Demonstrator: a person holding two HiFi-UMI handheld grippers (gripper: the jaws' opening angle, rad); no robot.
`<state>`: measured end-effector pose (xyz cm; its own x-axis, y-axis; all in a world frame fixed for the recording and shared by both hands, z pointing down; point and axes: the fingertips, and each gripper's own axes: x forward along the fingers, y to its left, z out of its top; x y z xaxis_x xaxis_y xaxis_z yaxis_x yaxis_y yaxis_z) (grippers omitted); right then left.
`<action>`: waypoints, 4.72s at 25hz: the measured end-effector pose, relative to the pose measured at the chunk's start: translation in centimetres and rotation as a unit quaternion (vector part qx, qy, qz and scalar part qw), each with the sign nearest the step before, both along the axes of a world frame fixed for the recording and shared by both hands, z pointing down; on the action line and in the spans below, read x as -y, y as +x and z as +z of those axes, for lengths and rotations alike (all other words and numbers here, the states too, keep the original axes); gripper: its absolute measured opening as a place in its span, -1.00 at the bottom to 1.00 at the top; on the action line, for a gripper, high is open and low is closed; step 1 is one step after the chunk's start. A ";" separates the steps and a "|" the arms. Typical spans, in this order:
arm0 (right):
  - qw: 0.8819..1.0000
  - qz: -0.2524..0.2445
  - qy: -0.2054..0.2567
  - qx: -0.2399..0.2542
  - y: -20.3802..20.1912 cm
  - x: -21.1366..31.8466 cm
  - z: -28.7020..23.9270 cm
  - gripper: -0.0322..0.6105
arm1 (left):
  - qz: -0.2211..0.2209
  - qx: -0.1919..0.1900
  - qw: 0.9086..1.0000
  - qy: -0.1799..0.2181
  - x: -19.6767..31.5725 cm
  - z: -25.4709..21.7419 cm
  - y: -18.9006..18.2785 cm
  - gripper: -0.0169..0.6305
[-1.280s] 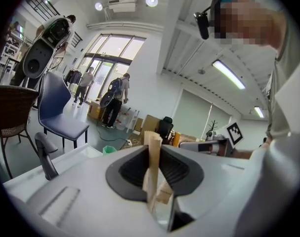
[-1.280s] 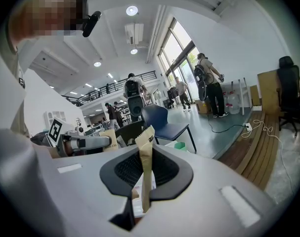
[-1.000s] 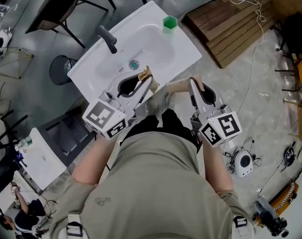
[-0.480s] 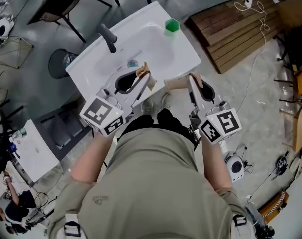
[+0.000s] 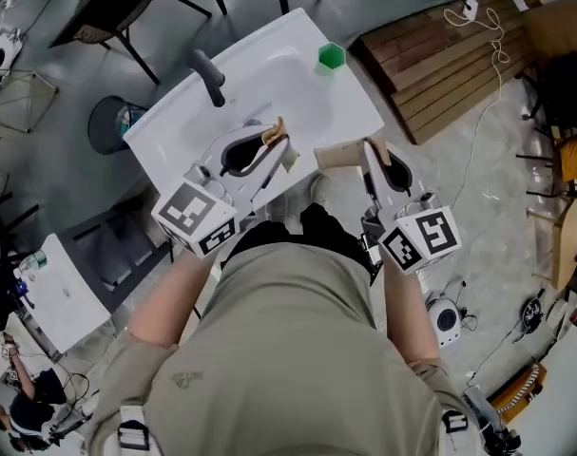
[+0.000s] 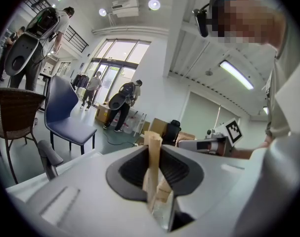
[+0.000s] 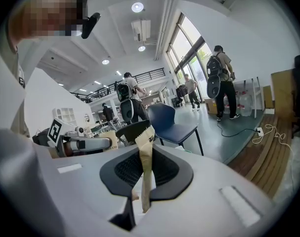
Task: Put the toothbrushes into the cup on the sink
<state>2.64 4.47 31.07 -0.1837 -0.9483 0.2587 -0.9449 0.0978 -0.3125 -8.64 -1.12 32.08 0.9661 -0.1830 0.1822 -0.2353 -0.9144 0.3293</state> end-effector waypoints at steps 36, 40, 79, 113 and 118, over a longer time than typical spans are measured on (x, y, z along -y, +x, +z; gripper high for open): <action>0.981 -0.191 0.011 0.026 12.6 9.3 1.9 -0.81 | -0.203 0.035 0.979 0.002 5.1 1.2 11.2 -0.76; 0.980 -0.199 0.007 0.024 12.9 10.2 2.3 -0.81 | -0.214 0.036 0.976 0.000 5.6 1.5 11.3 -0.76; 0.984 -0.176 0.024 -0.032 11.4 18.3 0.5 -0.81 | -0.204 0.024 0.979 -0.003 10.2 1.0 8.6 -0.76; 0.980 -0.190 -0.001 -0.053 11.7 22.4 5.9 -0.81 | -0.234 0.049 0.971 -0.032 10.6 3.4 7.5 -0.76; 0.979 -0.193 -0.006 -0.059 11.3 22.6 7.2 -0.81 | -0.234 0.049 0.970 -0.034 10.4 3.9 7.4 -0.76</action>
<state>13.92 -18.18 38.26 -0.4961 -0.8108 0.3107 -0.8678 0.4515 -0.2073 -1.20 -11.52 35.97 0.7580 -0.5815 0.2955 -0.6523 -0.6769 0.3411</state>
